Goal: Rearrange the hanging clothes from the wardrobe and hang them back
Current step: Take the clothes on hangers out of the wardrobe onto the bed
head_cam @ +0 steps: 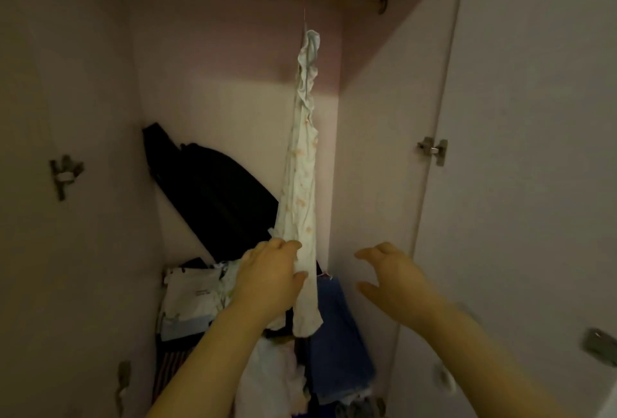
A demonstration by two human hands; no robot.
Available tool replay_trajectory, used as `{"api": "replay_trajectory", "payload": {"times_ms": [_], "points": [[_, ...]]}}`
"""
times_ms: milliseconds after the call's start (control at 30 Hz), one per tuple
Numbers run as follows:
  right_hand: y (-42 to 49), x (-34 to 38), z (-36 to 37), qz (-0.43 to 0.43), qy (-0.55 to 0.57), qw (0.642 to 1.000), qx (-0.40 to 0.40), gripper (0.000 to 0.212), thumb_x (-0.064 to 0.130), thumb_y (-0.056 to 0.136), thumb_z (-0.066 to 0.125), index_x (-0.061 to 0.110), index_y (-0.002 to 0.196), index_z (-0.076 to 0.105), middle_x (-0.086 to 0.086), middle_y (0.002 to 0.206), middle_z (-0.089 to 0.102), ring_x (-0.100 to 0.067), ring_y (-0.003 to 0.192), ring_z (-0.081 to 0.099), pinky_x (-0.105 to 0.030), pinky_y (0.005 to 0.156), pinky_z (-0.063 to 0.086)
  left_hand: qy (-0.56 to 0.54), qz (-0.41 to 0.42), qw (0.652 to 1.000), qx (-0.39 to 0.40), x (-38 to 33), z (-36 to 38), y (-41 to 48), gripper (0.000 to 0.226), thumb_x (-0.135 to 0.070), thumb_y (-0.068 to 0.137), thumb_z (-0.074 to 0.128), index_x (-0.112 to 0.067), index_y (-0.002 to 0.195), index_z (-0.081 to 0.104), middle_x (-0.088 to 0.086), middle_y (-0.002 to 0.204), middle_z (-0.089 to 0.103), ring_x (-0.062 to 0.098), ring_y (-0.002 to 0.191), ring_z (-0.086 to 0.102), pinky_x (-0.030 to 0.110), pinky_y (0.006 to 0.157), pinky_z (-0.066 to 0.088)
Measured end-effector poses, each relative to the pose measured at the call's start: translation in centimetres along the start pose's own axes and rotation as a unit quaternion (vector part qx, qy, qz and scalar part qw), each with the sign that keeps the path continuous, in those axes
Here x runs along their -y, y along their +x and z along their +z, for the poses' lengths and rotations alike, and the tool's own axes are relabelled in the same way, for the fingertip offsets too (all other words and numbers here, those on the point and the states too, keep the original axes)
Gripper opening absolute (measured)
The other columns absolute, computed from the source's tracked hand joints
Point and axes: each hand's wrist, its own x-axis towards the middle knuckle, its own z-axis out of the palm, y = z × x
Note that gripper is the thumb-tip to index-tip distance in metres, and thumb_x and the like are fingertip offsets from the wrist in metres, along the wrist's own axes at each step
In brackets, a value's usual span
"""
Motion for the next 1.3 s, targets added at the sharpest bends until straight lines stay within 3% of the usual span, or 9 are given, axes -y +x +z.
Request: {"api": "replay_trajectory", "payload": {"times_ms": [200, 433, 767, 900, 967, 1033, 1133, 1200, 1300], "points": [[11.2, -2.1, -0.2, -0.041, 0.015, 0.999, -0.017, 0.054, 0.037, 0.095, 0.05, 0.025, 0.144, 0.03, 0.001, 0.141, 0.035, -0.013, 0.123, 0.04, -0.018, 0.098, 0.032, -0.006, -0.009, 1.0, -0.028, 2.8, 1.8, 10.1, 0.053, -0.046, 0.092, 0.048, -0.028, 0.14, 0.035, -0.003, 0.137, 0.043, 0.015, 0.122, 0.04, 0.029, 0.102, 0.031], [25.1, -3.0, -3.2, -0.159, 0.034, 0.981, -0.109, 0.053, 0.033, 0.092, 0.056, 0.026, 0.141, 0.036, 0.0, 0.137, 0.041, -0.016, 0.122, 0.043, -0.025, 0.1, 0.036, -0.027, -0.041, 0.983, -0.178, 5.4, 0.4, 20.8, 0.043, -0.034, 0.092, 0.051, -0.023, 0.134, 0.047, -0.001, 0.132, 0.051, 0.016, 0.119, 0.045, 0.026, 0.097, 0.033], [41.1, 0.5, -12.2, -0.264, -0.016, 0.92, -0.288, 0.052, 0.027, 0.09, 0.057, 0.022, 0.139, 0.04, -0.006, 0.133, 0.044, -0.026, 0.122, 0.042, -0.036, 0.095, 0.039, -0.049, -0.062, 0.967, -0.242, 8.9, -3.9, 34.6, 0.048, -0.033, 0.093, 0.052, -0.024, 0.138, 0.04, 0.001, 0.138, 0.042, 0.018, 0.123, 0.042, 0.034, 0.103, 0.037], [45.1, 3.5, -15.6, -0.228, -0.068, 0.907, -0.349, 0.043, 0.016, 0.092, 0.051, 0.018, 0.134, 0.043, -0.006, 0.129, 0.044, -0.028, 0.115, 0.047, -0.031, 0.068, 0.04, -0.08, -0.029, 0.957, -0.277, 10.8, -4.8, 39.2, 0.048, -0.033, 0.092, 0.054, -0.025, 0.137, 0.041, -0.002, 0.137, 0.043, 0.014, 0.123, 0.042, 0.028, 0.102, 0.035], [46.3, 5.5, -16.3, -0.204, -0.138, 0.89, -0.384, 0.034, 0.012, 0.091, 0.049, 0.016, 0.125, 0.048, -0.005, 0.121, 0.046, -0.025, 0.104, 0.051, -0.026, 0.05, 0.029, -0.089, -0.008, 0.954, -0.285, 11.9, -4.8, 40.9, 0.048, -0.034, 0.091, 0.054, -0.026, 0.136, 0.042, -0.004, 0.137, 0.043, 0.012, 0.122, 0.042, 0.023, 0.1, 0.033], [47.0, 7.1, -16.5, -0.176, -0.198, 0.874, -0.408, 0.028, 0.009, 0.088, 0.051, 0.014, 0.116, 0.05, -0.005, 0.115, 0.047, -0.023, 0.101, 0.049, -0.024, 0.044, 0.019, -0.09, 0.012, 0.953, -0.288, 13.2, -4.6, 42.4, 0.048, -0.035, 0.091, 0.054, -0.027, 0.136, 0.042, -0.006, 0.137, 0.043, 0.009, 0.122, 0.042, 0.019, 0.097, 0.031], [48.1, 7.1, -16.9, -0.123, -0.242, 0.852, -0.449, 0.029, 0.01, 0.087, 0.051, 0.015, 0.115, 0.049, -0.005, 0.118, 0.045, -0.027, 0.115, 0.041, -0.025, 0.044, 0.015, -0.098, 0.038, 0.949, -0.297, 15.2, -4.4, 44.0, 0.048, -0.036, 0.09, 0.055, -0.029, 0.135, 0.042, -0.009, 0.136, 0.043, 0.007, 0.122, 0.042, 0.016, 0.096, 0.029], [48.5, 5.1, -17.2, -0.092, -0.245, 0.842, -0.472, 0.031, 0.015, 0.09, 0.051, 0.019, 0.12, 0.048, -0.004, 0.125, 0.044, -0.028, 0.123, 0.035, -0.025, 0.049, 0.028, -0.114, 0.05, 0.944, -0.304, 16.3, -4.0, 45.0, 0.047, -0.035, 0.09, 0.055, -0.03, 0.135, 0.043, -0.01, 0.134, 0.044, 0.006, 0.121, 0.042, 0.014, 0.095, 0.027], [48.2, 0.7, -17.7, -0.058, -0.269, 0.821, -0.501, 0.042, 0.025, 0.09, 0.055, 0.021, 0.131, 0.048, -0.007, 0.134, 0.047, -0.032, 0.123, 0.041, -0.039, 0.077, 0.043, -0.137, 0.065, 0.943, -0.296, 17.0, -3.2, 46.3, 0.047, -0.035, 0.09, 0.055, -0.031, 0.135, 0.042, -0.012, 0.135, 0.042, 0.005, 0.121, 0.041, 0.015, 0.098, 0.028]]}}
